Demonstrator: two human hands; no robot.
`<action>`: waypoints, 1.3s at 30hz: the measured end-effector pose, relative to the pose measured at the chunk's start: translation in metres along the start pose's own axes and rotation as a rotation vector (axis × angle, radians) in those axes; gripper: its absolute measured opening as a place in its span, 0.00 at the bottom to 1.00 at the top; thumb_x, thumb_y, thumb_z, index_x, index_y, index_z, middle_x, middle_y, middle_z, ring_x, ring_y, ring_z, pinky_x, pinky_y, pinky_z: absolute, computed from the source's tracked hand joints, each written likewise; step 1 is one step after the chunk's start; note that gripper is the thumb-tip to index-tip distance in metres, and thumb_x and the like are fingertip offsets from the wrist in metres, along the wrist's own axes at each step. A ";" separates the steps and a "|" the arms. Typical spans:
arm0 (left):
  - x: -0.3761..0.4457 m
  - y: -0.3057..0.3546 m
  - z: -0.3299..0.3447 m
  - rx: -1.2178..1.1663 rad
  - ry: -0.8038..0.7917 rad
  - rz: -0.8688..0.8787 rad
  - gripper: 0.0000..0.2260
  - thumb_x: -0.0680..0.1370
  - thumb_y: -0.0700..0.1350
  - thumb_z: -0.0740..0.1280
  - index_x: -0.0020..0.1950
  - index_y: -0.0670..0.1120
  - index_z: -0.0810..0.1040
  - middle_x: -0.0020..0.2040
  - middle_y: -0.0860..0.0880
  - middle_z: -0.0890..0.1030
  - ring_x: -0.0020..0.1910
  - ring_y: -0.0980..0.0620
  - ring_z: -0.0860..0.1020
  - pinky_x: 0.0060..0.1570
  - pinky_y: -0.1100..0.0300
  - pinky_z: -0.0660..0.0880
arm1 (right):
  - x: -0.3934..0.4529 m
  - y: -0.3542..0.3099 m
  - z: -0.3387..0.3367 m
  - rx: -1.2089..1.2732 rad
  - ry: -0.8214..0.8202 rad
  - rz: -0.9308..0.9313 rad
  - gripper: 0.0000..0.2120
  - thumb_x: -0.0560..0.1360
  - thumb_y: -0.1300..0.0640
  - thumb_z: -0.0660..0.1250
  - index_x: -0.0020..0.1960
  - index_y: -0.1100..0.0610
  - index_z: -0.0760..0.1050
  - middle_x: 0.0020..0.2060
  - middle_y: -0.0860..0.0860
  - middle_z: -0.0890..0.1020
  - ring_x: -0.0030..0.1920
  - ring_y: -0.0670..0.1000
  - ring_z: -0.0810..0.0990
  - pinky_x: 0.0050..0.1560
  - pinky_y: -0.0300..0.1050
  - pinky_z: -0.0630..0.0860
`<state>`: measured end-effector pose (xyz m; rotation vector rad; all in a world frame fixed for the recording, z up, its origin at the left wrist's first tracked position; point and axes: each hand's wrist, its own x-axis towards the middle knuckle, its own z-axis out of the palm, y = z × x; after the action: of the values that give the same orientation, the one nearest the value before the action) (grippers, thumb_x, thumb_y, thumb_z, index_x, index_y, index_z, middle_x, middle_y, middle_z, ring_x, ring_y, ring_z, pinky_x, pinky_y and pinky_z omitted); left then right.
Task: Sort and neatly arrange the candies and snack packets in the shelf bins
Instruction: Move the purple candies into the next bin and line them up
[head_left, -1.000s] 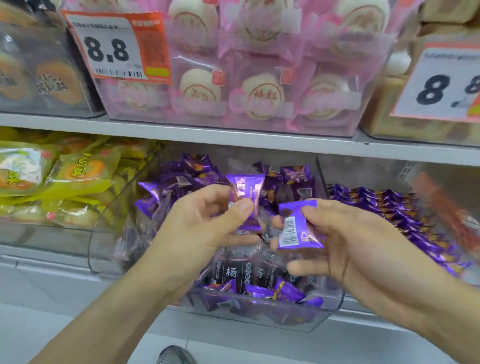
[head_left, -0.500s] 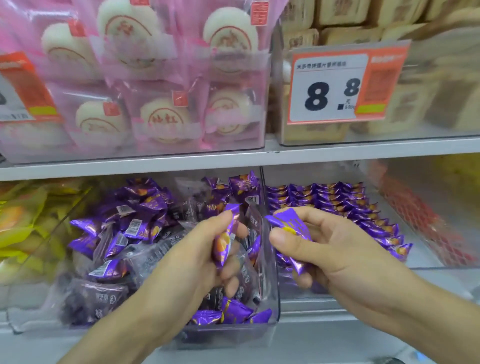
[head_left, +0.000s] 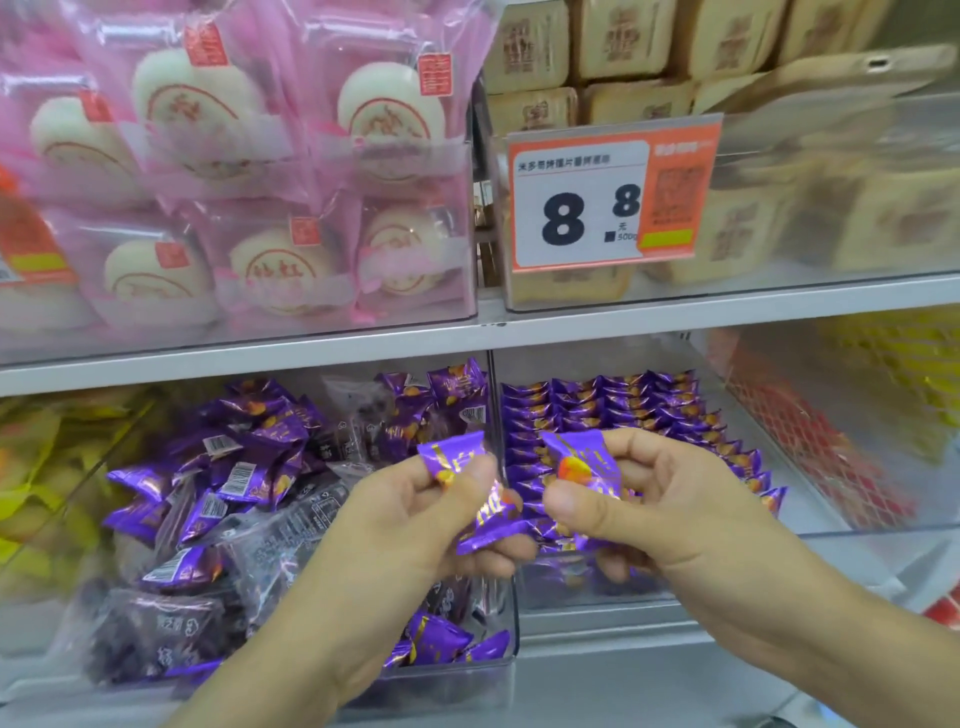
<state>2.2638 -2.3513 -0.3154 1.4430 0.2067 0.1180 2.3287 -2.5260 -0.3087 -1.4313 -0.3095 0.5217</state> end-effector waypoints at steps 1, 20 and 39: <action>0.001 0.000 0.001 -0.024 -0.001 -0.020 0.15 0.75 0.50 0.66 0.45 0.39 0.84 0.42 0.34 0.84 0.37 0.40 0.84 0.36 0.56 0.82 | 0.000 0.000 -0.001 0.011 -0.013 0.003 0.23 0.58 0.49 0.84 0.49 0.56 0.83 0.42 0.56 0.85 0.33 0.56 0.74 0.25 0.40 0.71; -0.001 -0.007 0.042 0.035 -0.112 0.134 0.14 0.74 0.58 0.67 0.51 0.53 0.85 0.48 0.45 0.86 0.47 0.48 0.84 0.54 0.48 0.81 | -0.005 -0.009 -0.019 -0.237 -0.053 -0.223 0.18 0.50 0.56 0.83 0.37 0.54 0.81 0.32 0.52 0.80 0.24 0.52 0.76 0.25 0.38 0.70; 0.034 -0.045 0.087 0.711 -0.019 0.479 0.17 0.72 0.52 0.75 0.60 0.55 0.80 0.49 0.59 0.77 0.49 0.60 0.78 0.48 0.67 0.75 | 0.017 -0.032 -0.146 -0.656 -0.009 -0.222 0.24 0.58 0.54 0.83 0.52 0.56 0.80 0.45 0.57 0.85 0.44 0.55 0.82 0.51 0.53 0.78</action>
<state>2.3130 -2.4345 -0.3527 2.1834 -0.1381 0.4554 2.4212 -2.6435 -0.2972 -1.9944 -0.6820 0.2472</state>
